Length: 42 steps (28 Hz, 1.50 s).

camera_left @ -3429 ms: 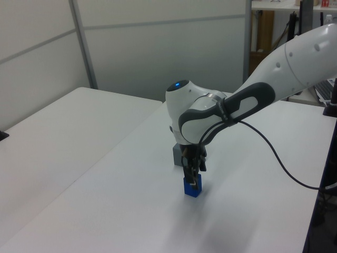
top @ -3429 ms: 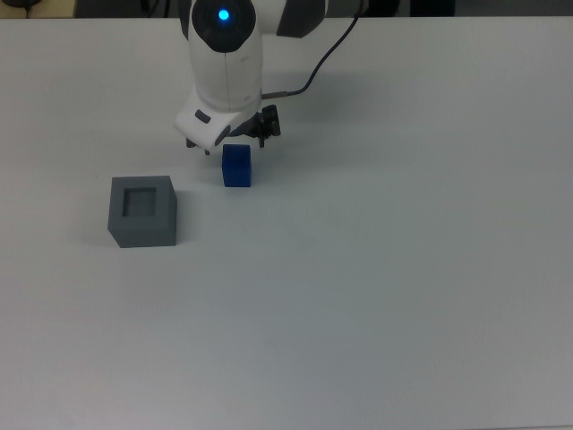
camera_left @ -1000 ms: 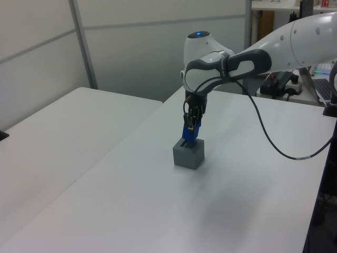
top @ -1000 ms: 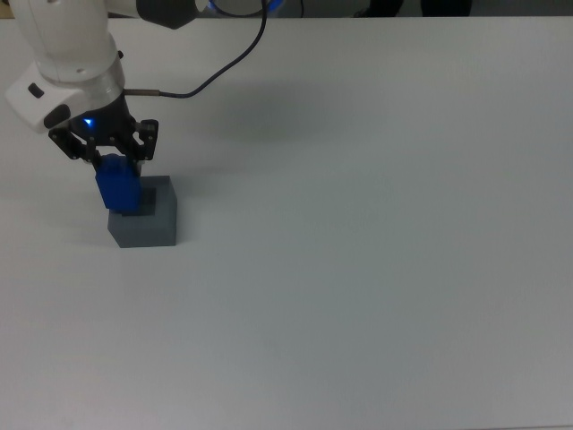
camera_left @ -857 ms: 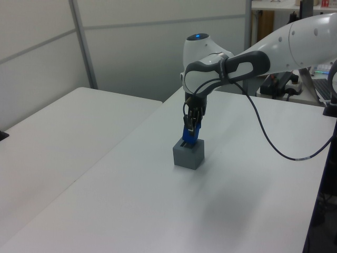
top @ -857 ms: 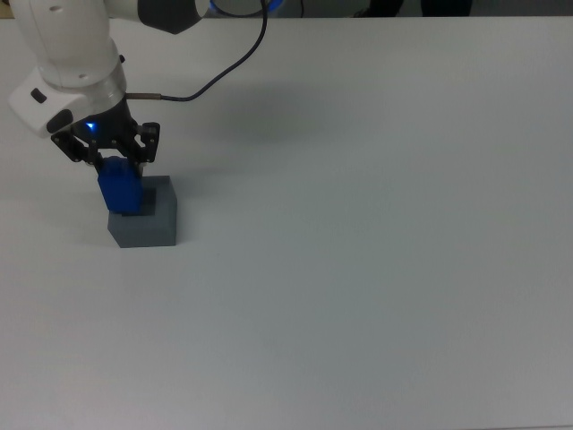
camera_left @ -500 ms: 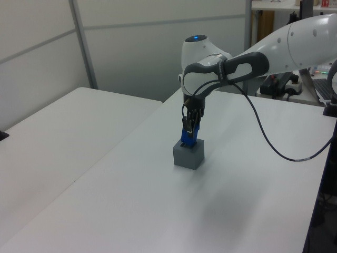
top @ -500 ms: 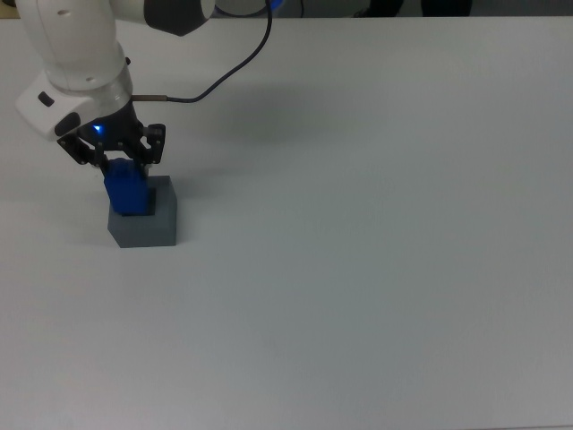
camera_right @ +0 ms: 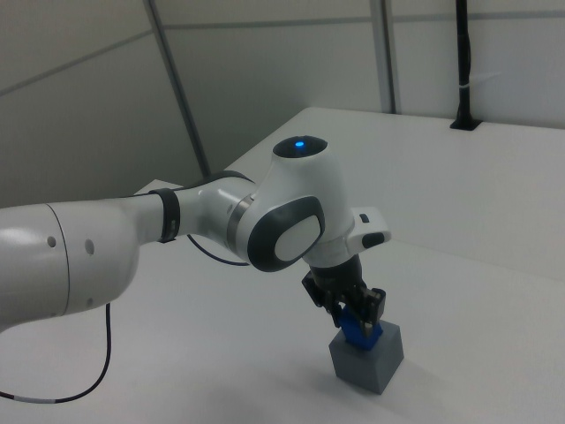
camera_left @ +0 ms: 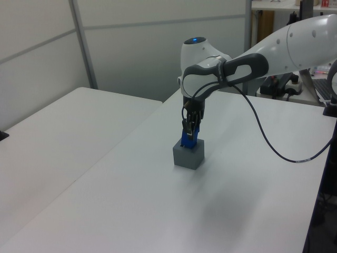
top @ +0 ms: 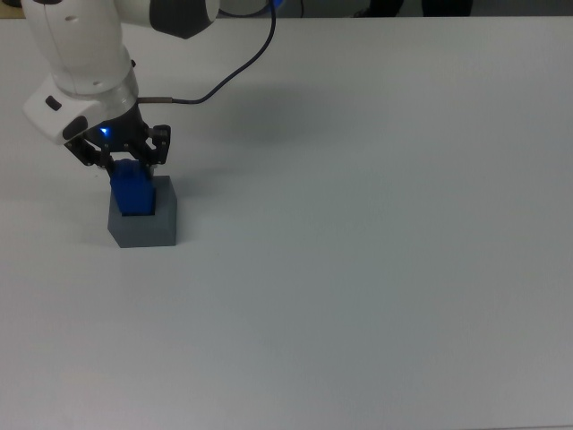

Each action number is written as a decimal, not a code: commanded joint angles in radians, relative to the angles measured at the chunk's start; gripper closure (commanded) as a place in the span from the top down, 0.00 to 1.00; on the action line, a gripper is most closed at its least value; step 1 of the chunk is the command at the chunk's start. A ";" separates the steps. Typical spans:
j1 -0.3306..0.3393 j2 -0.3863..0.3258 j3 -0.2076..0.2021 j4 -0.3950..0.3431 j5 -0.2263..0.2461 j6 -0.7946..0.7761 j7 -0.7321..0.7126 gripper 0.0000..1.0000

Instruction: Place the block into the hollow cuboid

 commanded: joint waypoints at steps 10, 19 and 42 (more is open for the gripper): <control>0.010 0.006 -0.005 -0.002 0.005 -0.020 -0.011 0.85; 0.012 0.001 -0.002 0.017 0.006 -0.025 -0.007 1.00; 0.061 -0.080 -0.001 0.231 0.020 -0.424 0.067 1.00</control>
